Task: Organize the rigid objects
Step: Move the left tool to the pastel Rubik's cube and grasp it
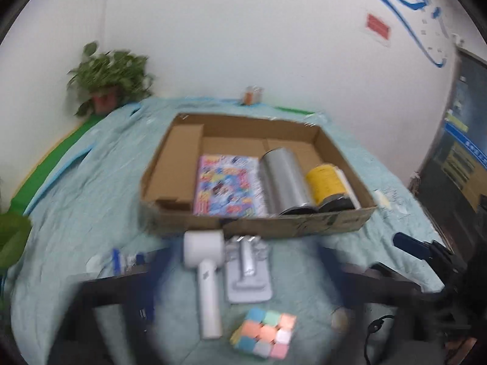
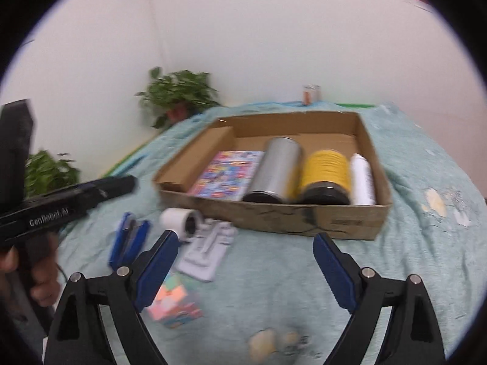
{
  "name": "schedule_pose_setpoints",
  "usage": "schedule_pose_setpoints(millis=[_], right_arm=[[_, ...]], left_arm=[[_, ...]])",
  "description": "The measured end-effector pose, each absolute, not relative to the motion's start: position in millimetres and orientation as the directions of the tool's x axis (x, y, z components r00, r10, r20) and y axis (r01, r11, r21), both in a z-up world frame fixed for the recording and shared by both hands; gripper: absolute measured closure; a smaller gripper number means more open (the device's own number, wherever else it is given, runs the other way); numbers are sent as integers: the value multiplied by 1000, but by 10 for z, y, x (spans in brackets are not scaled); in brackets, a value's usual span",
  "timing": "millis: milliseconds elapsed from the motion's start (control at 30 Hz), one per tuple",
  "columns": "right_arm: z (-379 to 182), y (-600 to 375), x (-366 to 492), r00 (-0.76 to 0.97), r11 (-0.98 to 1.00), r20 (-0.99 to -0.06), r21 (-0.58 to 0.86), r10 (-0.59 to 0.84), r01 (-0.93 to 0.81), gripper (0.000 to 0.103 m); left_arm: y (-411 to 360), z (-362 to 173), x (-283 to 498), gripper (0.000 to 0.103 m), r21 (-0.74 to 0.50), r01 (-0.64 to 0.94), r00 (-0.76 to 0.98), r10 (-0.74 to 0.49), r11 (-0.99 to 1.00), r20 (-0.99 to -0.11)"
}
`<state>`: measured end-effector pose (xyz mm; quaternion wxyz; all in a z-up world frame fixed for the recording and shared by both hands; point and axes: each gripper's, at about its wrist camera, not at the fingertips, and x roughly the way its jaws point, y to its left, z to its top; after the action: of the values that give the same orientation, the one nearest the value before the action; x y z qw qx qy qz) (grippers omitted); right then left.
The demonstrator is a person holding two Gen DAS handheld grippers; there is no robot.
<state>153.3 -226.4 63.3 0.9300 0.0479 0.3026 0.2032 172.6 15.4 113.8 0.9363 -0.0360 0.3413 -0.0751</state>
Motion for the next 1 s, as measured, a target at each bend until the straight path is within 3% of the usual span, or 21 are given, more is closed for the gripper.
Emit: schedule_pose_setpoints(millis=[100, 267, 333, 500, 567, 700, 1000], right_arm=[[534, -2058, 1367, 643, 859, -579, 238, 501, -454, 12], [176, -1740, 1200, 412, 749, -670, 341, 618, -568, 13], [28, -1618, 1176, 373, 752, -710, 333, 597, -569, 14], [-105, -1595, 1318, 357, 769, -720, 383, 595, -511, 31], [-121, -1609, 1387, 359, 775, -723, 381, 590, -504, 42], [-211, -1625, 1456, 348, 785, -743, 374, 572, -494, 58], [-243, -1825, 1359, 309, 771, -761, 366, 570, -520, 58]], left_arm=[[443, 865, 1622, 1, -260, 125, 698, -271, 958, -663], [514, 318, 1647, 1, -373, 168, 561, -400, 912, -725], [448, 140, 1663, 7, -403, 177, 503, -435, 898, -747], [268, -109, 1784, 31, -457, 188, 396, -493, 870, -775], [212, -203, 1829, 39, -479, 178, 353, -510, 859, -784], [76, -255, 1822, 40, -499, 185, 312, -532, 847, -787], [-203, -339, 1693, 39, -537, 159, 200, -560, 828, -804]])
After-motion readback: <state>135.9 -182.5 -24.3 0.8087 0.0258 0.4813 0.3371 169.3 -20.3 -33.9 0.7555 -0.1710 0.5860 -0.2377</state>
